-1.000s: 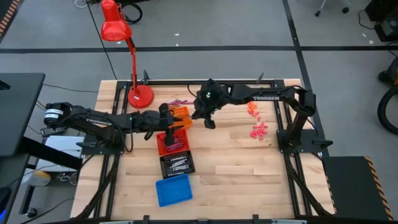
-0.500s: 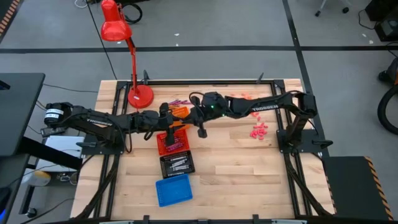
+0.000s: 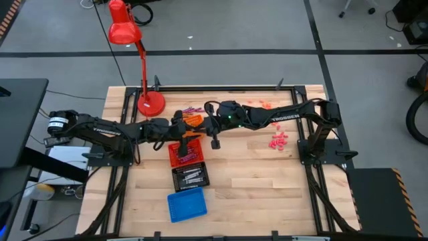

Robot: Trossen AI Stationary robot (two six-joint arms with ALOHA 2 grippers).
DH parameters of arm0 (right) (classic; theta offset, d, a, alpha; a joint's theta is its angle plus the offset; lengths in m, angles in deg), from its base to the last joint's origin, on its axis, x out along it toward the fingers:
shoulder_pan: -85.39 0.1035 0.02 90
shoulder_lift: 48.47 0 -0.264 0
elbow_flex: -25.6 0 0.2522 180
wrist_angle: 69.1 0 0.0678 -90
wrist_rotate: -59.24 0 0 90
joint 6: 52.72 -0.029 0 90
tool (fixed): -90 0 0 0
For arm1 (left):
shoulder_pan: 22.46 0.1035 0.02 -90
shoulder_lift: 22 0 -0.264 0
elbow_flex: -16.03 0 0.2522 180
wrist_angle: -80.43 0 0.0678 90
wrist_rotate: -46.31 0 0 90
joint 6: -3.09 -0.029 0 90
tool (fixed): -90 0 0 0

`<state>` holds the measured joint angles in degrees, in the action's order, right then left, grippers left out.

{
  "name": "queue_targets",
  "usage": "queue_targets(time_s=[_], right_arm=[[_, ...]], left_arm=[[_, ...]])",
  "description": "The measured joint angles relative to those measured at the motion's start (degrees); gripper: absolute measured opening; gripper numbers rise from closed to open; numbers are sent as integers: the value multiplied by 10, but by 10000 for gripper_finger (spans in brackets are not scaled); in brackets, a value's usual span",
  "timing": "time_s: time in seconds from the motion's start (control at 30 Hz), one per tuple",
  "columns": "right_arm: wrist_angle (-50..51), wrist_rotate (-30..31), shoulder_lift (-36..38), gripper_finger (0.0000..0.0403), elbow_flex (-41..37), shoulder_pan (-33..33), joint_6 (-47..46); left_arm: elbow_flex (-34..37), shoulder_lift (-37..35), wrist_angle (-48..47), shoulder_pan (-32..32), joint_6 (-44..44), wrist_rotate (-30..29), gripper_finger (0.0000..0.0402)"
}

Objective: Sort crayons
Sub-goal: Put the black crayon into the black basket

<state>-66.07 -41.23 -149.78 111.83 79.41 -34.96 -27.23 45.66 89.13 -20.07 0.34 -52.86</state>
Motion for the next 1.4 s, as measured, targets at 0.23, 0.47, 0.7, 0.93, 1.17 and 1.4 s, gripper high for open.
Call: queue_targets(time_s=[0.23,0.47,0.7,0.93,1.17,1.4], right_arm=[[3,0,0,31,0,2,-4],[14,1,0,64,0,2,-37],[78,7,19,125,0,1,-41],[237,73,80,145,1,1,-52],[327,111,88,144,-21,1,-100],[260,115,87,143,-102,-11,-126]], left_arm=[[0,0,22,0,-9,0,82],[0,0,21,0,-12,3,31],[0,0,0,0,-7,1,45],[-5,-4,-79,0,32,62,39],[-21,-4,-197,-4,148,246,47],[-21,-1,-252,-62,250,273,47]])
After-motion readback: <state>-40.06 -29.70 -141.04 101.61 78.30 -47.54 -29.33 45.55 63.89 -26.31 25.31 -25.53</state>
